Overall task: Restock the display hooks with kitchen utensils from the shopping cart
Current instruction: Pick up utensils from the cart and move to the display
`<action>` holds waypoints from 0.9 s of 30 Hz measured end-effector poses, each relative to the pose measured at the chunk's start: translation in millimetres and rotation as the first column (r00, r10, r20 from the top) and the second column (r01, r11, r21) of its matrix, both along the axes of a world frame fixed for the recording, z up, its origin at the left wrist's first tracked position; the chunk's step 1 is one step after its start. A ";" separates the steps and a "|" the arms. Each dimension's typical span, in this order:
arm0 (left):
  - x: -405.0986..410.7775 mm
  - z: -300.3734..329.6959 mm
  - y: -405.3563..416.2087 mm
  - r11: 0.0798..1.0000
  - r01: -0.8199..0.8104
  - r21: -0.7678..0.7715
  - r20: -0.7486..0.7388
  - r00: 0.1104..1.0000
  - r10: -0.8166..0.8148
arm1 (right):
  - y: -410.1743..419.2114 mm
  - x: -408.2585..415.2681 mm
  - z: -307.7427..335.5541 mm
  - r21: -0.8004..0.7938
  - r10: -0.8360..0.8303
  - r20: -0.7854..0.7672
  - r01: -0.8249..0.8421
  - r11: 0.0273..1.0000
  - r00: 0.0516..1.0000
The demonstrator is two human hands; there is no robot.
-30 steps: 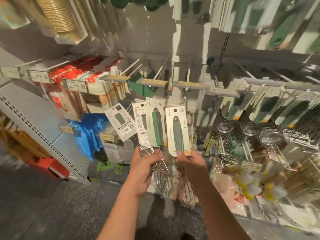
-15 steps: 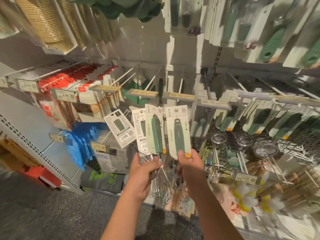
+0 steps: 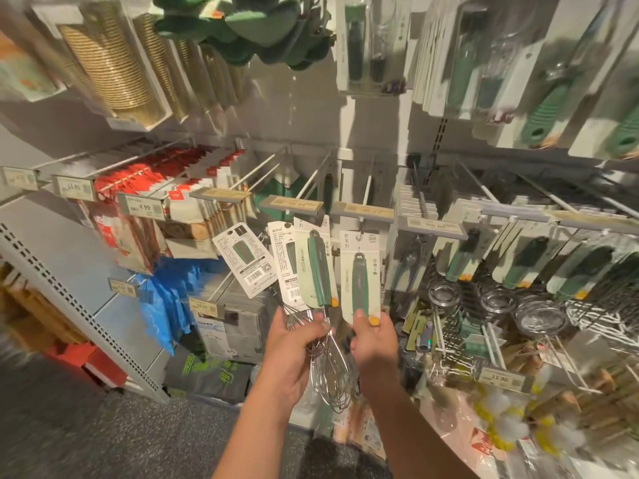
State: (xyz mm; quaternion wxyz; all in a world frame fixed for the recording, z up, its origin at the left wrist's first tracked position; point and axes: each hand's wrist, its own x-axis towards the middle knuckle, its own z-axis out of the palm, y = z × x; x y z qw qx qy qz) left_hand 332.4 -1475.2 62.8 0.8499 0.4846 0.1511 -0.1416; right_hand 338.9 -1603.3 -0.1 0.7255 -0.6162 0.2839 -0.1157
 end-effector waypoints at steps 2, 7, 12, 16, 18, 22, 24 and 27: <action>2.5 2.4 -3.0 1.000 0.000 -0.010 -0.004 1.000 0.000 | 2.3 4.0 6.1 -0.026 -0.015 -0.001 0.015 1.000 1.000; 1.7 0.1 -3.3 0.999 0.028 0.038 -0.015 1.000 -0.027 | -4.8 30.6 27.2 -0.054 0.063 -0.107 -0.069 0.996 0.992; 0.9 -2.6 2.2 0.996 0.046 0.070 -0.011 0.999 -0.045 | -19.6 25.4 28.6 -0.007 0.199 -0.236 -0.207 0.978 0.951; 1.9 -5.5 1.4 0.996 0.043 0.079 -0.026 0.999 -0.041 | -20.6 18.8 25.5 0.048 0.269 -0.202 -0.264 0.963 0.942; 1.3 -8.8 -0.4 0.995 0.047 0.084 -0.044 0.998 -0.043 | -17.5 16.9 31.9 0.085 0.264 -0.168 -0.253 0.964 0.950; -1.3 -13.0 -2.7 0.996 0.062 0.071 -0.028 0.998 -0.060 | -12.2 12.3 42.3 0.075 0.297 -0.079 -0.292 0.954 0.951; -2.2 -14.4 -2.4 0.996 0.073 0.056 -0.020 0.997 -0.072 | -7.7 8.5 46.4 0.062 0.324 -0.053 -0.320 0.945 0.945; -3.5 -12.8 -0.8 0.991 0.098 0.096 0.010 0.995 -0.100 | -3.1 3.9 49.2 0.073 0.334 -0.005 -0.333 0.940 0.943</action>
